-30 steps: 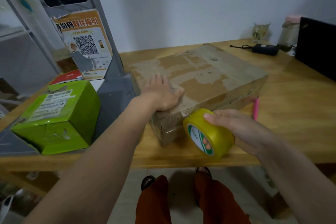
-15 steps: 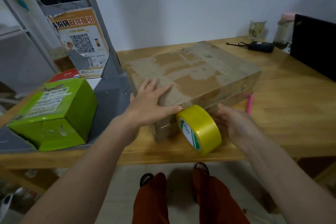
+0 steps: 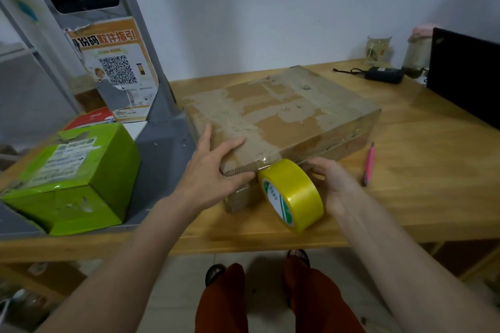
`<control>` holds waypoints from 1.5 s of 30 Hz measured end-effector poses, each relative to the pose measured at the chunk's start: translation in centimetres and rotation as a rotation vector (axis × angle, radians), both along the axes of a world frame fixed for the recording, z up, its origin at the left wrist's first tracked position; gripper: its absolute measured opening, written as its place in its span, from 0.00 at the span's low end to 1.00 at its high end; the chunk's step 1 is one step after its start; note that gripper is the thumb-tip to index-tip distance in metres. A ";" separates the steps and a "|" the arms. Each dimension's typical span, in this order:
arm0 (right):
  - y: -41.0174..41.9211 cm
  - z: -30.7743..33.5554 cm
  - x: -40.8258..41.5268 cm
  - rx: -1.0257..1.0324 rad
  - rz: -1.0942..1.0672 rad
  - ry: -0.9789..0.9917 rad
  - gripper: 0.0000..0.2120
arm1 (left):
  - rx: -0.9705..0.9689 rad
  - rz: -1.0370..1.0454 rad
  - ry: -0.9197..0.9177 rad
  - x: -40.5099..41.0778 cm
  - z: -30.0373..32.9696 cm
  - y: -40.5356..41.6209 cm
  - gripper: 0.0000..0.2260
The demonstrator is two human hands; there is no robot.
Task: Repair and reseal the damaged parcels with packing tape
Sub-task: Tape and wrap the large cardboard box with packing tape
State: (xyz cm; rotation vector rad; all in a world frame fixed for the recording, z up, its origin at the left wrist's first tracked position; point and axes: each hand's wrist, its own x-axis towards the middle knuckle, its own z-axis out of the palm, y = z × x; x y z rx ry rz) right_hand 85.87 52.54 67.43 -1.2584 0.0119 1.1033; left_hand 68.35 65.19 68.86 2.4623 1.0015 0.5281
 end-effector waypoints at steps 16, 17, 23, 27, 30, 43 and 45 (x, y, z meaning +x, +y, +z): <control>1.3 -0.2 0.2 0.039 0.022 -0.018 0.10 | -0.219 0.233 -0.324 -0.1 2.0 3.5 0.33; 1.3 -0.4 0.2 0.040 0.039 -0.044 0.10 | -0.287 0.276 -0.342 0.4 2.0 5.2 0.34; 1.0 -2.1 1.7 0.027 0.078 -0.165 0.14 | -0.668 0.341 -0.568 3.5 1.5 13.1 0.54; 1.1 -3.1 2.7 0.071 0.070 -0.174 0.19 | -0.769 0.318 -0.650 4.7 -0.4 18.7 0.56; 1.3 -4.2 3.2 0.059 0.090 -0.165 0.26 | -0.759 0.349 -0.696 5.2 0.7 17.8 0.30; 1.6 -3.1 6.9 0.274 0.128 0.199 0.20 | -0.708 0.516 -0.699 6.3 0.3 19.3 0.22; 1.7 -2.8 7.2 0.338 0.043 0.267 0.23 | -0.711 0.555 -0.693 6.3 0.2 19.4 0.24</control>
